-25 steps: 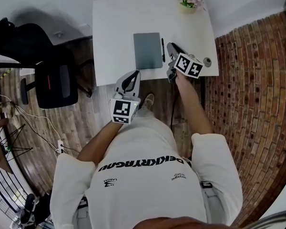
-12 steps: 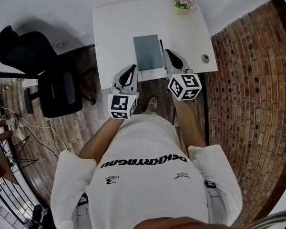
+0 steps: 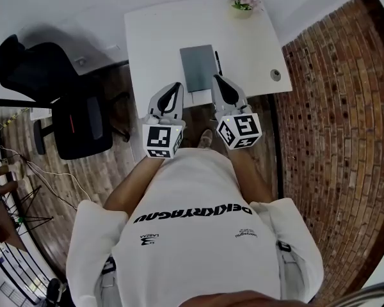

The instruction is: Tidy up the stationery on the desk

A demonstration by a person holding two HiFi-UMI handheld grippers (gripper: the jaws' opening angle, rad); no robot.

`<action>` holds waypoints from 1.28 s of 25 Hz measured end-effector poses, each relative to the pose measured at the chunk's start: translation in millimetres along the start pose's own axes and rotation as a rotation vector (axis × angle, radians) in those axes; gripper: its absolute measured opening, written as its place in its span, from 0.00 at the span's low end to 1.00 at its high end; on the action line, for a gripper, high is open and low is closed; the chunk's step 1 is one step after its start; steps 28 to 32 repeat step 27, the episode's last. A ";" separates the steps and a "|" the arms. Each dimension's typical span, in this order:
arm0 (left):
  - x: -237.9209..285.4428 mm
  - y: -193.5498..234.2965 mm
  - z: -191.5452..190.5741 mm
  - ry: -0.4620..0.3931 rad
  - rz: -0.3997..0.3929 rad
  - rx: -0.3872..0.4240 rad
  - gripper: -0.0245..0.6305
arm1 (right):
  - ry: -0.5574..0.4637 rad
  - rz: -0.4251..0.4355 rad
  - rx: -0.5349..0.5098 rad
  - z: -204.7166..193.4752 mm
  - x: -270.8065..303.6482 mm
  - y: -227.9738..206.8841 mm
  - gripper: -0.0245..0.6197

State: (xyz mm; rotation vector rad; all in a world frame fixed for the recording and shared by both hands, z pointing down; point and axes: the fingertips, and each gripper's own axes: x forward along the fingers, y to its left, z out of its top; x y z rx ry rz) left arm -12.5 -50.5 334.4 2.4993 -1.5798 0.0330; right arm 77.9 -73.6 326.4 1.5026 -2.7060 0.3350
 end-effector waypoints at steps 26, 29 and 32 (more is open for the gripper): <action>-6.9 -7.5 -1.5 -0.006 -0.003 0.001 0.03 | -0.010 -0.045 -0.006 -7.3 -18.6 6.4 0.03; -6.1 -8.1 -1.8 -0.004 -0.003 0.000 0.03 | -0.008 -0.045 -0.005 -7.5 -18.6 5.5 0.03; -6.1 -8.1 -1.8 -0.004 -0.003 0.000 0.03 | -0.008 -0.045 -0.005 -7.5 -18.6 5.5 0.03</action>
